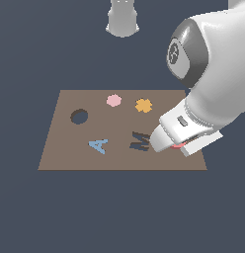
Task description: Insert a designated object into the corresponding slot on a board.
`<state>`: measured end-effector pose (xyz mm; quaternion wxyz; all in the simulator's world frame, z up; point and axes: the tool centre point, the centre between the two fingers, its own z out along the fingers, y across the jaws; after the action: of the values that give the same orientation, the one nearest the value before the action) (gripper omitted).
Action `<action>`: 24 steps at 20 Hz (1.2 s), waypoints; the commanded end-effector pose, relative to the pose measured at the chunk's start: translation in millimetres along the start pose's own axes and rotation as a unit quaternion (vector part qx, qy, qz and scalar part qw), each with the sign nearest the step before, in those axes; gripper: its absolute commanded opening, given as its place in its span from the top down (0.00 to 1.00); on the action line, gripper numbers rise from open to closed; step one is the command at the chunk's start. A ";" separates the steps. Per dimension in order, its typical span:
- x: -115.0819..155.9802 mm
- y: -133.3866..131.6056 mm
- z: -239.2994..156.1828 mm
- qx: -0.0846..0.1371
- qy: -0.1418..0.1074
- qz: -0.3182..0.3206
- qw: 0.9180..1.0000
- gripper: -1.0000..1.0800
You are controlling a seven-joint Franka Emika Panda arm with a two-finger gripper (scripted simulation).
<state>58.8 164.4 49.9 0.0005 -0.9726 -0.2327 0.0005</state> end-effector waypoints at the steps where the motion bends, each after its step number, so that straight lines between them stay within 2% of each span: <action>1: 0.0 0.5 1.4 0.000 0.000 0.000 1.000 0.04; 9: 0.3 0.4 20.0 -0.001 0.000 -0.001 1.000 0.04; 10: 0.3 0.4 20.0 -0.001 0.000 -0.001 1.000 1.00; 24: -1.0 1.4 19.1 -0.001 0.000 -0.002 1.000 1.00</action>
<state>58.9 163.6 30.8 -0.0001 -0.9722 -0.2343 -0.0002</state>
